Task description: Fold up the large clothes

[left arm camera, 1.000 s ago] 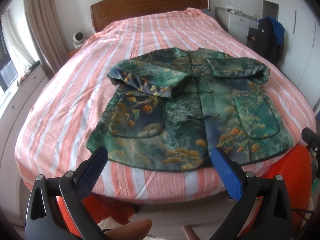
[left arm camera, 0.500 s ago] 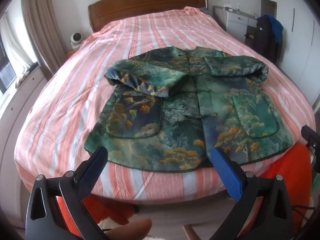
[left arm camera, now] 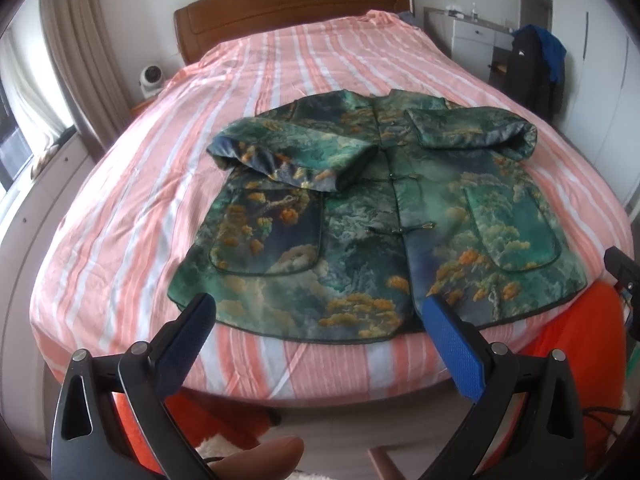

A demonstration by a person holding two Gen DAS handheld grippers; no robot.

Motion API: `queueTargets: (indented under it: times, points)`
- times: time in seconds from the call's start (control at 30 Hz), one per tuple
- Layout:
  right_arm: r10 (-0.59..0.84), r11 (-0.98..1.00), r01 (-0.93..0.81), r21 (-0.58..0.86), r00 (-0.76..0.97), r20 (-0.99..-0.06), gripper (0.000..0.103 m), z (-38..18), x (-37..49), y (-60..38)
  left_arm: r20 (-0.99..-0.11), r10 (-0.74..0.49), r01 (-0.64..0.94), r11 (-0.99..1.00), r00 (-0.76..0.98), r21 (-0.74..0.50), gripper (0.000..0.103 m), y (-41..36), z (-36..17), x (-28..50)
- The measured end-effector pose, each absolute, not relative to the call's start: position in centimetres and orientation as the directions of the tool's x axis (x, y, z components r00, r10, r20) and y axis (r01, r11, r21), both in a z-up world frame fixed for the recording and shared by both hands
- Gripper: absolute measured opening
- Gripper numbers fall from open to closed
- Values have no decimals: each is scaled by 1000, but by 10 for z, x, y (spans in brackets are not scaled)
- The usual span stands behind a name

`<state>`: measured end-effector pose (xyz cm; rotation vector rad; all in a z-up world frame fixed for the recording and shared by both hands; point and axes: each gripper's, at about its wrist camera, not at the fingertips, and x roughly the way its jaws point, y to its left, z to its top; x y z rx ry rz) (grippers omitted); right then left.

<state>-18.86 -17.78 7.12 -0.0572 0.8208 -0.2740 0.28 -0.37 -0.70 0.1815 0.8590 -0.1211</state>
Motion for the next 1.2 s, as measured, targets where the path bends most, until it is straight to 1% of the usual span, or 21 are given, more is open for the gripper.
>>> queueTargets:
  times: [1.2]
  points:
    - [-296,954,237,-185,634,-715,103,66,-191,-179,-772,-26,179,977,636,115,103,-2,-10,1]
